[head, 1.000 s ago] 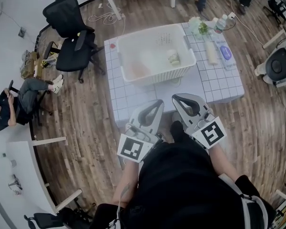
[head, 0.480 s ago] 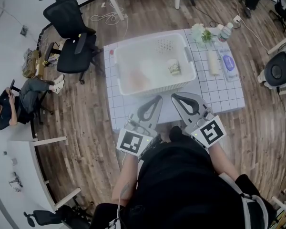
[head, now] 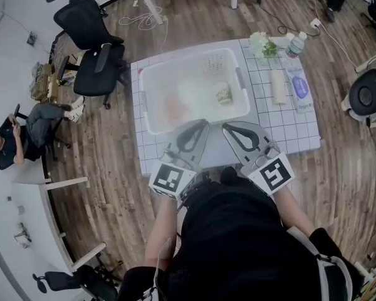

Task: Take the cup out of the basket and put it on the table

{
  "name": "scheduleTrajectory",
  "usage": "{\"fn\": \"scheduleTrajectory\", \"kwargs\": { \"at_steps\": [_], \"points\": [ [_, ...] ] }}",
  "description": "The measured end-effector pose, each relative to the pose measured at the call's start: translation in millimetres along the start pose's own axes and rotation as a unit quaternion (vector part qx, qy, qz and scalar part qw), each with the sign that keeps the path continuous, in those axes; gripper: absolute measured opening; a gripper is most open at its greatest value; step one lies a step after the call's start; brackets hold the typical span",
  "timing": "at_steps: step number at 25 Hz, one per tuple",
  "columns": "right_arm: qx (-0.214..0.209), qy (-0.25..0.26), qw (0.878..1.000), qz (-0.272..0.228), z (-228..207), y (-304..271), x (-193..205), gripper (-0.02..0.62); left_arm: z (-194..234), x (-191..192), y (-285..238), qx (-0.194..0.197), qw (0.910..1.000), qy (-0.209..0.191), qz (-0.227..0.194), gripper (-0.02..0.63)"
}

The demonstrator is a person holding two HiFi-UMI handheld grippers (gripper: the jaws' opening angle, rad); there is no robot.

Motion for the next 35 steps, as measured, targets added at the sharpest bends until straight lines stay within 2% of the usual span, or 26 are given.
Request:
{"fn": "scheduleTrajectory", "kwargs": {
  "at_steps": [8,19,24,29,35],
  "points": [
    [0.008,-0.016,1.0,0.003,-20.2,1.6,4.8,0.015,16.3,-1.5,-25.8,0.014,0.9992,-0.016,0.032,0.011],
    [0.065,-0.024,0.998,0.007,-31.7,-6.7,4.6,0.015,44.4,-8.7,-55.8,0.074,0.9927,-0.068,0.067,0.029],
    [0.097,-0.024,0.995,0.015,-33.2,-2.4,7.5,0.015,50.6,-1.7,-74.0,0.121,0.9846,-0.089,0.089,0.055],
    [0.129,-0.02,0.991,0.02,-33.4,5.3,6.2,0.015,55.8,15.7,-92.7,0.173,0.9704,-0.11,0.129,0.088],
    [0.167,-0.019,0.985,0.032,-34.1,16.6,8.2,0.015,61.3,35.1,-111.4,0.212,0.9564,-0.125,0.157,0.12]
  ]
}}
Point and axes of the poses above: the fingertips, and each gripper's own axes: y backward along the fingers, z to its left, x out of its underside, the point moved 4 cm from there along y, backward along the fingers, and after that the axes turned 6 degrees about -z, right-handed, at the moved point
